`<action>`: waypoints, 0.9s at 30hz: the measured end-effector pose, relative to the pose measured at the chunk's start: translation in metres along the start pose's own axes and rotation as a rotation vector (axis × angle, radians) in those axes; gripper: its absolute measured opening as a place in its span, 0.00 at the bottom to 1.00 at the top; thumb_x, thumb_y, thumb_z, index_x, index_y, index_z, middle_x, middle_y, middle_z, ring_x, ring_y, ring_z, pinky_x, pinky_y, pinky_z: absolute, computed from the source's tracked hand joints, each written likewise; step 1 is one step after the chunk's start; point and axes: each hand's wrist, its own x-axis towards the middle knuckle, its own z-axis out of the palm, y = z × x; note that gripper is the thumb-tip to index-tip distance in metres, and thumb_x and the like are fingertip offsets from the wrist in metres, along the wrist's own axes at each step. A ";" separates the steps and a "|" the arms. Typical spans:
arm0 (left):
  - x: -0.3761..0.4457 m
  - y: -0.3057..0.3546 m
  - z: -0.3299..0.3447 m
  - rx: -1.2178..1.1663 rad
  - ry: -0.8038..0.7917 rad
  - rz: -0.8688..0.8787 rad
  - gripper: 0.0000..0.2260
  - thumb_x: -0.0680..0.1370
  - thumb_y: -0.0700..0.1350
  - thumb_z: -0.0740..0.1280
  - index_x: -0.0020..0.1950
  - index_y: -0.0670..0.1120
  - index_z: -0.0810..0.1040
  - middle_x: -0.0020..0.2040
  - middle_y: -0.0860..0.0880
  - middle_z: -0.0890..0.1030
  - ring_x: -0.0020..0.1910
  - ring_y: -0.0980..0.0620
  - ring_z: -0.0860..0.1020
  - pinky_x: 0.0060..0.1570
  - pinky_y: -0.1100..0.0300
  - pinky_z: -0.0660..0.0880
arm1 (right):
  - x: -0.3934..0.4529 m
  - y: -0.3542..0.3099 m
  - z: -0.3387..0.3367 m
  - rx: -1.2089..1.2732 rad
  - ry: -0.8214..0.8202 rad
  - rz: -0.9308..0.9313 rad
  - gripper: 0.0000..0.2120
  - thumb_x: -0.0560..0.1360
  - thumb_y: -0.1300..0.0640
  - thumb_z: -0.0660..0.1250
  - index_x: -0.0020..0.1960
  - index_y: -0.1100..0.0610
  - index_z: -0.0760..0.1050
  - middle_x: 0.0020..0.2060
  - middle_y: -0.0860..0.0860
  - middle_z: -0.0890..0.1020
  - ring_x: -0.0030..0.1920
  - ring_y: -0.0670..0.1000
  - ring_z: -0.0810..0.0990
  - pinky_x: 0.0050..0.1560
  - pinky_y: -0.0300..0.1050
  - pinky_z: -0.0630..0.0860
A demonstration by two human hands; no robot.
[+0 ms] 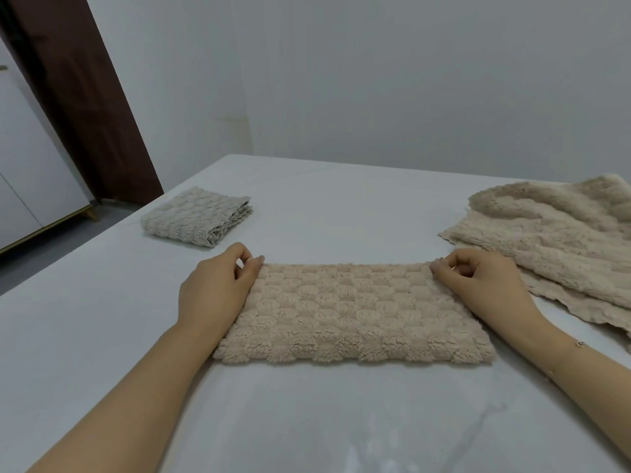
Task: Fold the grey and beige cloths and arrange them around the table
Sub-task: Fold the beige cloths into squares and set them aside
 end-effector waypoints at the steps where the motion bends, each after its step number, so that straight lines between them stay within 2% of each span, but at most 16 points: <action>1: 0.001 0.000 0.000 0.017 0.000 0.004 0.13 0.79 0.58 0.58 0.41 0.52 0.72 0.29 0.53 0.76 0.31 0.55 0.73 0.29 0.60 0.63 | 0.000 0.000 0.000 -0.009 0.004 -0.001 0.13 0.75 0.53 0.68 0.33 0.57 0.77 0.26 0.57 0.79 0.24 0.47 0.70 0.27 0.38 0.64; 4: 0.001 0.000 0.002 0.042 0.008 0.000 0.13 0.79 0.58 0.58 0.41 0.52 0.71 0.29 0.53 0.75 0.31 0.55 0.73 0.29 0.60 0.62 | -0.001 0.000 0.001 -0.034 0.023 0.004 0.12 0.74 0.52 0.69 0.35 0.56 0.76 0.24 0.54 0.79 0.23 0.45 0.70 0.29 0.42 0.64; 7: 0.000 0.001 0.001 0.017 0.011 -0.027 0.13 0.78 0.59 0.59 0.43 0.52 0.71 0.33 0.53 0.77 0.34 0.54 0.75 0.31 0.59 0.65 | -0.002 0.000 0.001 -0.128 0.030 -0.023 0.08 0.73 0.52 0.70 0.39 0.54 0.75 0.27 0.50 0.78 0.26 0.45 0.73 0.30 0.42 0.64; 10: -0.007 0.008 -0.008 0.003 0.067 -0.013 0.13 0.79 0.59 0.57 0.51 0.51 0.72 0.45 0.54 0.78 0.43 0.52 0.77 0.38 0.56 0.71 | -0.005 -0.005 -0.005 -0.235 0.045 -0.065 0.10 0.74 0.49 0.69 0.50 0.53 0.73 0.41 0.47 0.78 0.38 0.48 0.75 0.36 0.44 0.68; 13: -0.027 0.032 -0.016 0.058 0.185 0.171 0.16 0.80 0.56 0.53 0.57 0.48 0.74 0.55 0.51 0.76 0.53 0.49 0.74 0.50 0.50 0.72 | -0.013 -0.025 -0.016 -0.292 0.037 -0.190 0.12 0.77 0.47 0.63 0.57 0.52 0.73 0.52 0.43 0.75 0.51 0.46 0.74 0.45 0.42 0.68; 15: -0.044 0.054 -0.015 0.043 0.071 0.312 0.21 0.79 0.56 0.48 0.58 0.48 0.74 0.57 0.51 0.76 0.56 0.49 0.73 0.55 0.50 0.70 | -0.023 -0.048 -0.016 -0.269 -0.060 -0.288 0.12 0.78 0.47 0.61 0.56 0.51 0.76 0.53 0.43 0.78 0.55 0.46 0.74 0.50 0.40 0.67; 17: -0.060 0.069 -0.004 0.053 -0.144 0.362 0.26 0.77 0.59 0.44 0.64 0.51 0.72 0.64 0.52 0.73 0.63 0.51 0.70 0.63 0.52 0.66 | -0.036 -0.062 -0.004 -0.288 -0.207 -0.351 0.18 0.78 0.44 0.57 0.62 0.51 0.75 0.61 0.43 0.77 0.63 0.45 0.71 0.59 0.37 0.64; 19: -0.069 0.070 0.011 0.171 -0.299 0.380 0.28 0.77 0.62 0.40 0.74 0.55 0.60 0.75 0.54 0.60 0.74 0.54 0.57 0.73 0.54 0.53 | -0.045 -0.062 0.013 -0.367 -0.372 -0.394 0.29 0.76 0.38 0.50 0.73 0.50 0.65 0.72 0.44 0.65 0.73 0.44 0.60 0.69 0.34 0.53; 20: -0.070 0.067 0.016 0.239 -0.343 0.383 0.30 0.76 0.63 0.36 0.77 0.57 0.52 0.78 0.56 0.52 0.76 0.57 0.49 0.75 0.55 0.45 | -0.048 -0.057 0.020 -0.408 -0.443 -0.396 0.33 0.75 0.35 0.45 0.76 0.49 0.58 0.75 0.43 0.58 0.76 0.43 0.53 0.72 0.35 0.46; 22: -0.069 0.060 0.020 0.302 -0.376 0.385 0.34 0.71 0.65 0.31 0.77 0.60 0.44 0.78 0.59 0.43 0.76 0.60 0.40 0.74 0.53 0.38 | -0.050 -0.046 0.028 -0.457 -0.503 -0.373 0.37 0.71 0.32 0.37 0.78 0.46 0.48 0.77 0.42 0.49 0.76 0.41 0.43 0.73 0.38 0.38; 27: -0.059 0.042 0.013 0.299 -0.371 0.292 0.35 0.68 0.67 0.30 0.75 0.64 0.42 0.77 0.61 0.40 0.75 0.61 0.38 0.74 0.53 0.36 | -0.051 -0.040 0.023 -0.524 -0.504 -0.300 0.36 0.72 0.31 0.39 0.77 0.44 0.42 0.76 0.40 0.42 0.75 0.39 0.38 0.75 0.42 0.36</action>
